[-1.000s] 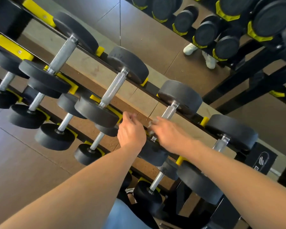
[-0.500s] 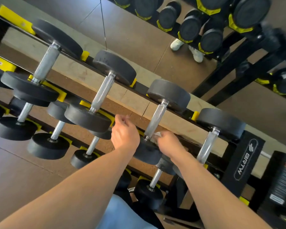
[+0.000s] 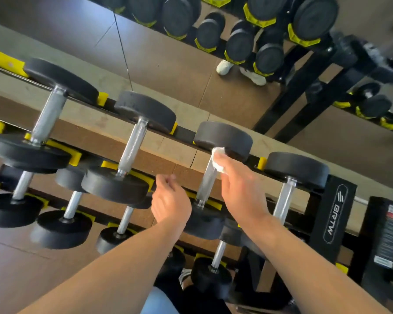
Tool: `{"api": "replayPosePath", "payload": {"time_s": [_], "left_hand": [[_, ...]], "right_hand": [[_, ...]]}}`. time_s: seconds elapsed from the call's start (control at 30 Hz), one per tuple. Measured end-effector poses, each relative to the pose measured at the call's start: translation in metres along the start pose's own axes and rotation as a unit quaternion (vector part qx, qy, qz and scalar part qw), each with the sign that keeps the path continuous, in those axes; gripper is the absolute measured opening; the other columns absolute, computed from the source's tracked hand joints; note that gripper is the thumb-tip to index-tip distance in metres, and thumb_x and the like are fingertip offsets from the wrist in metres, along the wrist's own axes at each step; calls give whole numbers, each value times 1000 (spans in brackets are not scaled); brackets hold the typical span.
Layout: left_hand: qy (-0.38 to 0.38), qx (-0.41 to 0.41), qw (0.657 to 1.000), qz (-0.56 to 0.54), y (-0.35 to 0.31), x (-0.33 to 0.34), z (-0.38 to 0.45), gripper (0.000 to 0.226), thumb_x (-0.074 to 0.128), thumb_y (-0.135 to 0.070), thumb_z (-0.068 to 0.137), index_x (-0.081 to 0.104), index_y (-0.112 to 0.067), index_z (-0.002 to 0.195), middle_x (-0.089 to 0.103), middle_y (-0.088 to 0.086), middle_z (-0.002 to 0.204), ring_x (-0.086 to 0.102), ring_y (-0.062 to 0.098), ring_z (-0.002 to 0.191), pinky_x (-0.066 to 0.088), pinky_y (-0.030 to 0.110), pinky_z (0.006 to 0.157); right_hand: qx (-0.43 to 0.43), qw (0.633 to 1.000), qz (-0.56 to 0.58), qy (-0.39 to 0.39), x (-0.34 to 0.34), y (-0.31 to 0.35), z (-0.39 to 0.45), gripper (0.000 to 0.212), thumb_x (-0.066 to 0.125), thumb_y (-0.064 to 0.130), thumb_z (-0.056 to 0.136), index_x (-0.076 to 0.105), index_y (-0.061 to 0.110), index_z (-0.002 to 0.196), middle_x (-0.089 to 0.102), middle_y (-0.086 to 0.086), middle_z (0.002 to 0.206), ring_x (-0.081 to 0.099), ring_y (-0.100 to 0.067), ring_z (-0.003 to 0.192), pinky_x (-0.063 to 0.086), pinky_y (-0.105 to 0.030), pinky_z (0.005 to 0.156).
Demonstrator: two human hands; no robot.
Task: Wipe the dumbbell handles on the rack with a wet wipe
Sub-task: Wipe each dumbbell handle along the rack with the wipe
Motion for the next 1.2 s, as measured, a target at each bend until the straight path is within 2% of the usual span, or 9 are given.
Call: {"api": "replayPosePath", "payload": {"time_s": [0.1,0.23,0.33,0.47,0.63,0.83,0.97,1.07,1.2], "left_hand": [[-1,7,1000,4,0,1,2,14,38,-37,105,49,-30,108,57,-7,88,54,19,81,49,39,77],[-23,9,1000,6,0,1,3,17,38,-37,105,52,-28,109,58,-5,90,54,21,81,47,38,74],[-24,8,1000,1,0,0,1,16,39,-35,106,51,-26,110,57,-4,91,53,21,82,42,36,74],[-26,9,1000,0,0,0,0,19,38,-36,105,52,-23,109,59,0,89,53,25,79,43,37,73],[-31,4,1000,-3,2,1,2,19,39,-36,105,53,-24,108,65,3,91,60,26,81,45,38,71],[-30,9,999,-7,-2,0,-1,16,41,-33,105,53,-24,109,61,0,91,54,19,79,40,36,72],[-31,6,1000,-3,-1,0,0,15,39,-35,105,50,-24,106,57,-5,83,55,21,80,41,37,73],[-27,1,1000,5,-2,1,-1,16,38,-37,105,48,-24,103,52,-9,77,54,23,76,43,38,74],[-36,4,999,3,0,0,-1,15,39,-36,105,48,-24,102,54,-8,78,56,23,77,44,38,73]], "right_hand": [[-170,963,-179,110,48,-23,14,53,66,8,92,51,8,143,59,-8,141,53,-19,133,45,-31,106],[-135,970,-147,137,72,-44,16,57,60,5,93,46,13,148,45,-2,153,35,-13,145,36,-31,116],[70,994,61,58,63,-52,-13,41,55,15,101,53,21,141,58,10,138,51,-3,130,42,-18,106],[463,832,301,46,85,-85,-80,26,50,28,104,62,25,126,67,8,115,63,-15,111,48,-27,90],[524,746,404,-78,68,-82,-30,17,55,35,101,63,26,113,67,7,104,62,-11,99,51,-32,90],[398,902,137,99,57,-54,-7,42,51,21,103,48,23,145,58,1,138,58,-17,124,45,-17,84],[301,907,42,290,74,-51,-40,45,56,13,99,49,23,143,63,-4,128,62,-20,114,53,-31,94],[205,886,-3,416,80,-46,-54,33,55,7,93,66,19,122,70,-4,99,67,-20,89,57,-34,74],[391,864,198,250,56,-88,-29,19,53,14,98,71,19,97,70,-3,90,65,-20,86,56,-42,80]]}}
Point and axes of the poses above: each hand's wrist, its own z-axis towards the middle knuckle, its own x-axis out of the palm, y = z × x, the point moved 7 cm from there along z, towards the middle knuckle
